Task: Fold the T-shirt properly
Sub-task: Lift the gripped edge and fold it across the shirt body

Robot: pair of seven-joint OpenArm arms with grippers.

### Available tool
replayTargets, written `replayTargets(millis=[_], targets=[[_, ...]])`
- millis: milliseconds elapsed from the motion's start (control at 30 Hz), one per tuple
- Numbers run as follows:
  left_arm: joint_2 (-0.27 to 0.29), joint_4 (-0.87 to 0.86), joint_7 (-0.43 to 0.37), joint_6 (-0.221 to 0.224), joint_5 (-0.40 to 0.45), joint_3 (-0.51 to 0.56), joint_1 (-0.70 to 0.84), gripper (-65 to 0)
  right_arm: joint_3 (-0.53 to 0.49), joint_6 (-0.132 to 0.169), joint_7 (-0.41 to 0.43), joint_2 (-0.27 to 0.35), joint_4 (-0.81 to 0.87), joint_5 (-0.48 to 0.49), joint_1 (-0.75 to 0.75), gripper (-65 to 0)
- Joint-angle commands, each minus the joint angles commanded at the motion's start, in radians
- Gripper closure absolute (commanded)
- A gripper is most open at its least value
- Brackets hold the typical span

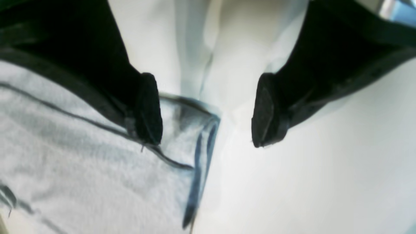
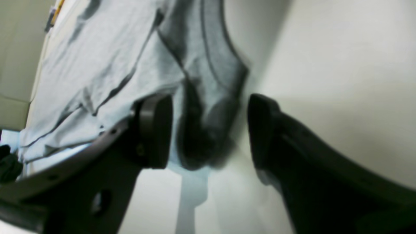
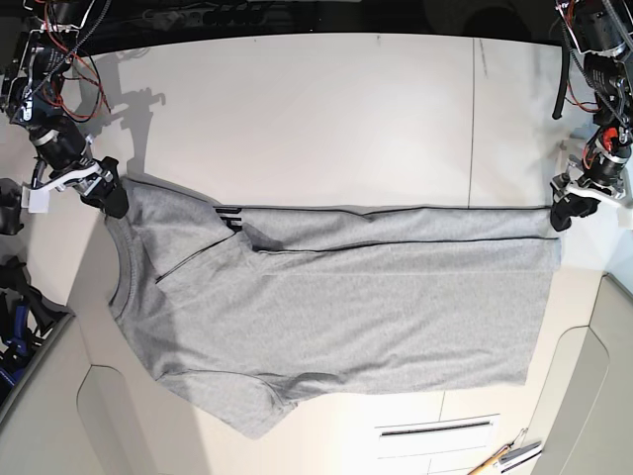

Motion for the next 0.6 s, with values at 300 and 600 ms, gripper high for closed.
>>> replayTargets(millis=[300,600], targets=[[0.046,0.000,0.001,-0.003,0.005,0.001,-0.019,-46.4,-0.034,0.004,0.009,-0.090,0.000,-0.011,0.041,-36.2],[0.050,0.000,-0.005,-0.003,0.035,0.105,-0.037,-46.3,-0.036,0.004,0.008,-0.092,0.000,-0.031,0.066,-36.2]])
